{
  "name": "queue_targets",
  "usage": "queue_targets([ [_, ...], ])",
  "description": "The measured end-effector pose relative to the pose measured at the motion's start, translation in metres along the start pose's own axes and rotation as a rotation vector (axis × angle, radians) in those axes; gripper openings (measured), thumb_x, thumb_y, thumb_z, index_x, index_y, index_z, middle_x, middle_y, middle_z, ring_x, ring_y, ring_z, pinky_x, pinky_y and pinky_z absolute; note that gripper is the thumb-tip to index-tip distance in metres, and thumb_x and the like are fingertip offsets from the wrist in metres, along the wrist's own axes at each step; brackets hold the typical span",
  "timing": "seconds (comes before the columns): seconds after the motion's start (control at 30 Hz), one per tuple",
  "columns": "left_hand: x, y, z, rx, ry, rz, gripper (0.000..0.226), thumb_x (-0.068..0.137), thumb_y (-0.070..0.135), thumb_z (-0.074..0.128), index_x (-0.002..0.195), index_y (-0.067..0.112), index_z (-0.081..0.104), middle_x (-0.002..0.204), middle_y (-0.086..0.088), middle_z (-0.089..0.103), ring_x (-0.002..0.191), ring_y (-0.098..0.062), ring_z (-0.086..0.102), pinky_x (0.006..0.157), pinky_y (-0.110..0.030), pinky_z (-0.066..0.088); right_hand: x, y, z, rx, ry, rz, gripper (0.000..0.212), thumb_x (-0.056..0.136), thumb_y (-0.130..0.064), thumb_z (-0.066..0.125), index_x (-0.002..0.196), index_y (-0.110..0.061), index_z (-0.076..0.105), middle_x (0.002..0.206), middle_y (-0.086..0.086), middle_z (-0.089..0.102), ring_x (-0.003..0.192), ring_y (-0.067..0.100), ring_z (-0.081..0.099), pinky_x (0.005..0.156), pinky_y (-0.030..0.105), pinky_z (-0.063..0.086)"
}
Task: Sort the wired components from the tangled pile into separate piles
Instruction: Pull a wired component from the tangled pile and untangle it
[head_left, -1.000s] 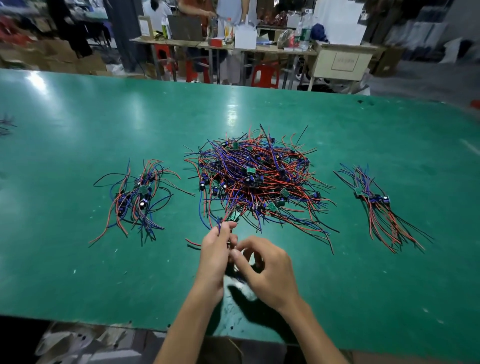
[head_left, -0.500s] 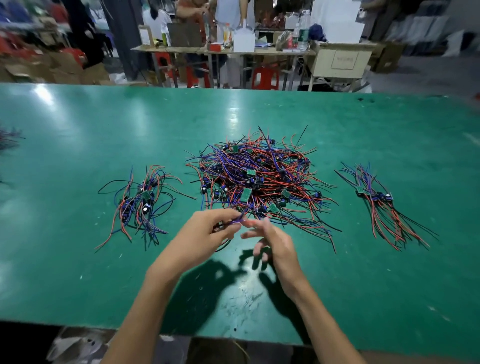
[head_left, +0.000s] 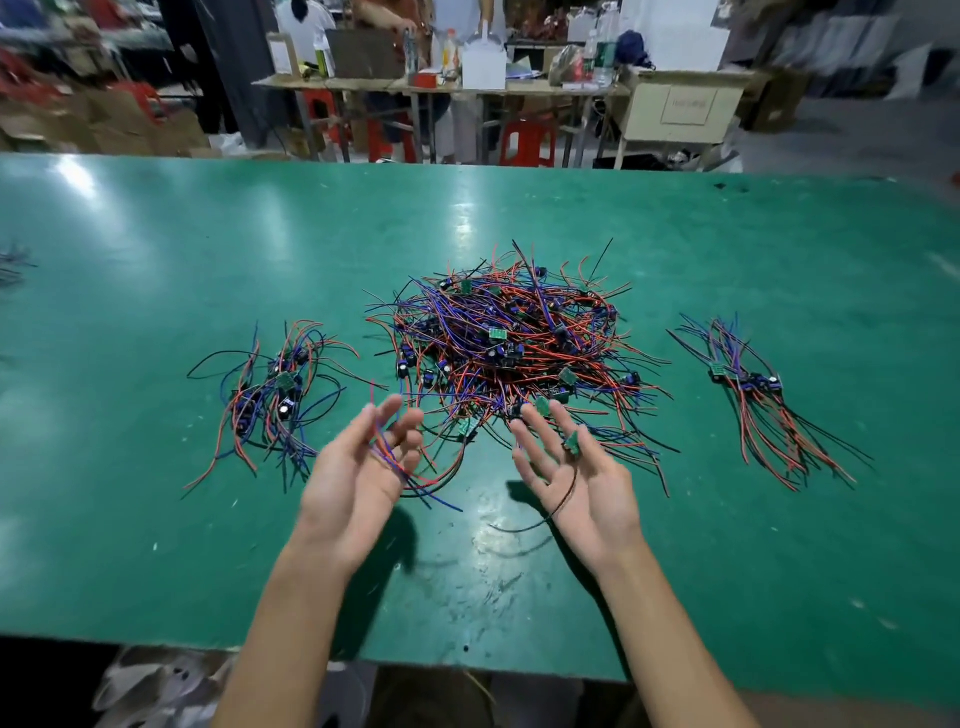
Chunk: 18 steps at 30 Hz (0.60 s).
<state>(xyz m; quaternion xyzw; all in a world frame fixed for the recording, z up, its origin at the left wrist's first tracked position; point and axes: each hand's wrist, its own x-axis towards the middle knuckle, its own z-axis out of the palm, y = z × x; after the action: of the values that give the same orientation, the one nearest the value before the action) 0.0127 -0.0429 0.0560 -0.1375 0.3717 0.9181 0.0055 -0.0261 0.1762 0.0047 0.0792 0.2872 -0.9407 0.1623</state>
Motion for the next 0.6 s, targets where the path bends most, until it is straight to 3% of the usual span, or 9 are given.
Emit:
queue_targets([
  [0.07,-0.002,0.003,-0.007,-0.283,0.002,-0.141,0.033,0.102,0.033,0.045,0.108,0.003,0.058,0.106,-0.019,0.070,0.080,-0.024,0.070,0.068,-0.029,0.060,0.001,-0.004,-0.003,0.105,-0.014,0.035,0.053,0.103,-0.042,0.040,0.146,-0.011,0.046,0.141,0.022,0.059,0.127,0.035,0.061,0.099,0.050,0.055],
  [0.17,-0.005,0.000,-0.014,-0.338,-0.001,-0.241,0.038,0.098,0.036,0.046,0.114,0.003,0.055,0.120,-0.023,0.066,0.091,-0.031,0.070,0.076,-0.038,0.061,0.001,-0.007,-0.008,0.180,-0.048,0.070,0.066,0.096,-0.052,0.045,0.149,-0.014,0.042,0.146,0.024,0.054,0.135,0.036,0.054,0.108,0.054,0.046],
  [0.23,-0.005,-0.007,-0.015,-0.200,0.030,-0.262,0.034,0.093,0.020,0.045,0.120,0.000,0.054,0.110,-0.022,0.071,0.073,-0.024,0.069,0.063,-0.029,0.059,0.000,-0.007,-0.010,0.177,-0.063,0.083,0.064,0.097,-0.051,0.044,0.150,-0.014,0.043,0.148,0.023,0.052,0.136,0.034,0.054,0.109,0.054,0.045],
  [0.3,-0.001,-0.009,-0.014,0.051,0.093,-0.245,0.038,0.091,-0.001,0.040,0.127,-0.004,0.053,0.088,-0.014,0.073,0.049,-0.010,0.050,0.041,-0.018,0.042,0.000,-0.005,-0.010,0.146,-0.058,0.092,0.059,0.101,-0.049,0.038,0.149,-0.014,0.045,0.148,0.023,0.053,0.134,0.033,0.056,0.106,0.053,0.049],
  [0.4,0.022,0.013,-0.009,0.608,0.239,-0.088,0.037,0.096,-0.008,0.039,0.129,0.002,0.053,0.085,-0.008,0.073,0.049,-0.009,0.040,0.033,-0.016,0.031,-0.002,-0.003,-0.008,0.096,-0.058,0.095,0.058,0.101,-0.046,0.039,0.148,-0.014,0.047,0.147,0.023,0.053,0.133,0.032,0.058,0.104,0.053,0.051],
  [0.47,0.053,0.041,-0.011,1.037,0.418,0.116,0.039,0.097,-0.003,0.043,0.135,0.003,0.047,0.110,-0.015,0.070,0.079,-0.026,0.057,0.050,-0.025,0.050,-0.002,-0.002,-0.007,0.067,-0.066,0.093,0.058,0.099,-0.045,0.043,0.148,-0.013,0.048,0.147,0.022,0.053,0.133,0.032,0.057,0.106,0.054,0.049],
  [0.5,0.068,0.056,-0.013,1.245,0.496,0.194,0.041,0.096,-0.001,0.045,0.138,0.000,0.042,0.126,-0.022,0.062,0.103,-0.034,0.058,0.074,-0.034,0.053,-0.002,-0.002,-0.007,0.053,-0.063,0.094,0.058,0.099,-0.044,0.044,0.148,-0.013,0.048,0.148,0.022,0.053,0.134,0.032,0.056,0.107,0.053,0.048],
  [0.53,0.080,0.069,-0.017,1.405,0.546,0.229,0.049,0.095,0.000,0.047,0.142,-0.006,0.033,0.139,-0.029,0.049,0.123,-0.040,0.049,0.097,-0.039,0.043,-0.002,-0.001,-0.008,0.044,-0.053,0.094,0.058,0.099,-0.044,0.044,0.148,-0.013,0.047,0.148,0.022,0.053,0.135,0.032,0.055,0.108,0.052,0.047],
  [0.6,0.095,0.081,-0.028,1.652,0.581,0.188,0.078,0.094,0.006,0.057,0.151,-0.013,0.008,0.155,-0.033,0.022,0.144,-0.043,0.024,0.117,-0.044,0.020,-0.002,0.000,-0.009,0.035,-0.022,0.095,0.056,0.101,-0.042,0.041,0.148,-0.012,0.048,0.148,0.022,0.053,0.135,0.032,0.055,0.110,0.050,0.046],
])
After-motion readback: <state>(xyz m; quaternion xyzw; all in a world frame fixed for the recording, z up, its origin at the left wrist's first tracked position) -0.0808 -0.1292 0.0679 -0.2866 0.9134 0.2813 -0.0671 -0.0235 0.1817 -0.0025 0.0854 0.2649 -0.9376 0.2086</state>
